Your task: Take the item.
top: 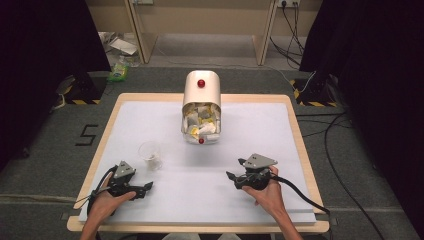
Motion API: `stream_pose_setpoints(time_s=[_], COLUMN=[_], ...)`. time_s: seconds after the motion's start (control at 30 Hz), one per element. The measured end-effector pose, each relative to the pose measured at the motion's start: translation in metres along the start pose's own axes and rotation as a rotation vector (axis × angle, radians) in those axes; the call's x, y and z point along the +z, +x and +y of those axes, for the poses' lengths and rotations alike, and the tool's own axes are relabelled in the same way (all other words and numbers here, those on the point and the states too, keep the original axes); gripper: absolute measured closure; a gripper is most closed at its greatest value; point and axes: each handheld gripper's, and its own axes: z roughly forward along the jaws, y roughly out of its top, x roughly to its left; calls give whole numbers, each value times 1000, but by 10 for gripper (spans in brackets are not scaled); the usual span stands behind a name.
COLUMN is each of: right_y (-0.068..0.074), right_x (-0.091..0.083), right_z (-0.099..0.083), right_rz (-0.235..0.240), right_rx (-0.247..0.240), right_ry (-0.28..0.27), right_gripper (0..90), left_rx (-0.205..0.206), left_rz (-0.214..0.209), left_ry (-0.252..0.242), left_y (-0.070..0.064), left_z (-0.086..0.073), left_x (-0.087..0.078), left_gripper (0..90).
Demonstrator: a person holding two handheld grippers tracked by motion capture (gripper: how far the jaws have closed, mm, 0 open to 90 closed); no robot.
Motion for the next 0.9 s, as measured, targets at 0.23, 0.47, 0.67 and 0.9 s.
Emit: stream_pose_setpoints(time_s=[0.23,0.47,0.67,0.9], right_y=[-5,-9,-11,-12], right_x=[-5,-9,-10,-6], right_z=[-9,-18,-26,-35], right_rz=[-14,-27,-36,-36], right_rx=[35,64,91,108], right_ry=[30,65,91,160], right_gripper=[314,290,276,253], left_rx=[0,0,1,1], left_rz=[0,1,1,1], left_ry=[0,1,1,1], left_y=[0,0,0,0], left_z=[0,0,0,0], left_x=[0,0,0,0], left_gripper=[124,124,124,124])
